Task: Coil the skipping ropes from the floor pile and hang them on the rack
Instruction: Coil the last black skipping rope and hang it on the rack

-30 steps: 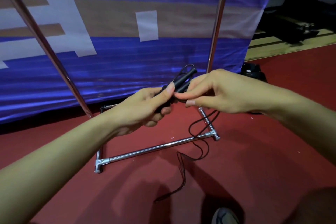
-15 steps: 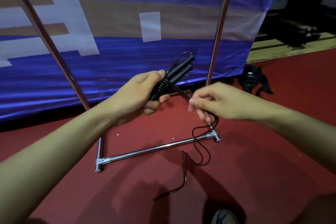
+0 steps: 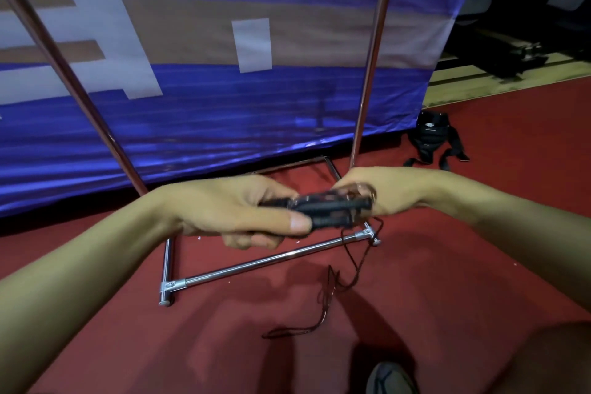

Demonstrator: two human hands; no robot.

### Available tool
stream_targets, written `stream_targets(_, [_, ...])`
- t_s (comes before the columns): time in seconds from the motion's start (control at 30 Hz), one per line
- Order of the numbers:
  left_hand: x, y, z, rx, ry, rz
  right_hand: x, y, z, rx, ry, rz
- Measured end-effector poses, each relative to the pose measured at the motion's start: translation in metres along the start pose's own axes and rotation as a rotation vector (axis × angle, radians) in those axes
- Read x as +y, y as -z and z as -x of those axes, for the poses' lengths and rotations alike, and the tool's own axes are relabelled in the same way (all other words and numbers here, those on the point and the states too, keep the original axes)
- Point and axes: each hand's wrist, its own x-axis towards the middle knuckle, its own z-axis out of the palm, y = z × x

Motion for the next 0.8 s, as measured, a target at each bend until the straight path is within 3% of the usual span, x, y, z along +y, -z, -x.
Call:
stream_targets(0.1, [0.003,-0.008,-0.006,-0.098,0.139,-0.188,-0.004,0.006,-0.003,0.053,-0.005,-0.028])
stream_targets(0.17, [0.002,-0.015,-0.012,-0.073,0.204,-0.235,-0.012,0.01,-0.004,0.149,0.011,-0.007])
stream_targets(0.3, [-0.005,-0.02,-0.022,0.082,0.219,-0.071,-0.044,0.017,0.003,0.358,0.07,0.192])
stream_targets(0.43, [-0.009,-0.016,-0.023,0.1,0.152,0.04,-0.065,0.012,0.013,0.455,0.141,0.321])
stream_targets(0.53, [-0.013,-0.013,-0.026,0.121,0.093,0.045,-0.074,0.01,0.016,0.48,0.159,0.368])
stream_targets(0.7, [-0.021,0.005,-0.023,0.156,-0.052,0.407,-0.067,0.009,0.017,0.401,0.202,0.456])
stream_targets(0.8, [-0.023,0.005,-0.024,0.237,0.023,0.449,-0.053,-0.001,0.007,0.363,0.288,0.539])
